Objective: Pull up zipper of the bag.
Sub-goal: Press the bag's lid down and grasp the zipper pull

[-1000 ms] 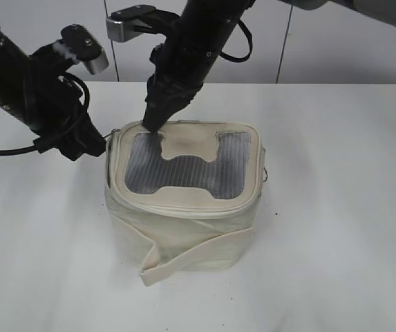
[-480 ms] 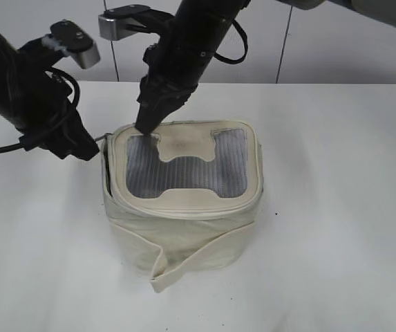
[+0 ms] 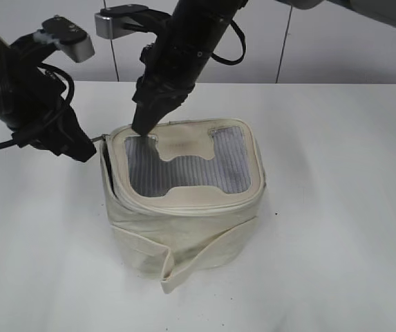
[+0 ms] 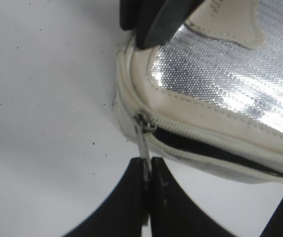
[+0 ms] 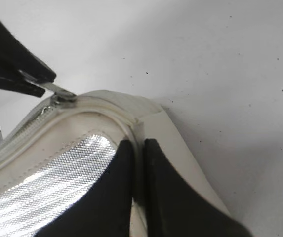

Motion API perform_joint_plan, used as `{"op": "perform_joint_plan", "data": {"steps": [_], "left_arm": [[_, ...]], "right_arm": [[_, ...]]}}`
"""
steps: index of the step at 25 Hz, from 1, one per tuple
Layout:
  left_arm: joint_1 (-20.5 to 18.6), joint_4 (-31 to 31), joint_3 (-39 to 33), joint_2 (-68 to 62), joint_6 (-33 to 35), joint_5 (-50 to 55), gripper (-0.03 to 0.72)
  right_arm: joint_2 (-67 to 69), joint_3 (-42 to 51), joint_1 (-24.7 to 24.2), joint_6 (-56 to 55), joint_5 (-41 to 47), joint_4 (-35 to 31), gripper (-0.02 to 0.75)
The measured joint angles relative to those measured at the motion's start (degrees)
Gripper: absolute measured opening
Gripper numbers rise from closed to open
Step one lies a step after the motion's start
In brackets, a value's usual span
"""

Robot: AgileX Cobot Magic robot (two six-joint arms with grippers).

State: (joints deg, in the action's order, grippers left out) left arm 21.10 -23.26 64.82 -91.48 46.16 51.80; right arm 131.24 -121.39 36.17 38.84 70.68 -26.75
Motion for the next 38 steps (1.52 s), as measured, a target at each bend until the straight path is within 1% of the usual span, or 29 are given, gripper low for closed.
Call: {"op": "perform_joint_plan", "data": {"steps": [7, 12, 16, 26, 34, 38], "left_arm": [[0.00, -0.28, 0.00, 0.29, -0.90, 0.33, -0.002], [-0.05, -1.67, 0.00, 0.29, -2.00, 1.31, -0.002], [-0.15, -2.83, 0.11, 1.01, -2.37, 3.45, -0.003], [-0.25, -3.54, 0.11, 1.31, -2.68, 3.69, -0.003], [-0.25, -3.64, 0.11, 1.31, -4.51, 4.46, -0.003], [-0.25, -3.47, -0.17, 1.44, -5.30, 5.15, -0.003]], "right_arm": [[-0.07, -0.07, 0.11, -1.86, 0.00, 0.50, 0.036], [-0.07, -0.27, 0.14, -3.61, 0.00, 1.01, 0.036], [-0.07, -0.45, 0.05, -5.37, 0.00, 3.20, 0.035], [-0.07, -0.45, -0.31, -6.43, 0.00, 2.97, 0.035], [-0.07, -0.79, -1.00, -7.30, 0.00, 2.66, 0.035], [0.05, -2.40, -0.99, -7.41, 0.00, 3.35, 0.035]]}}
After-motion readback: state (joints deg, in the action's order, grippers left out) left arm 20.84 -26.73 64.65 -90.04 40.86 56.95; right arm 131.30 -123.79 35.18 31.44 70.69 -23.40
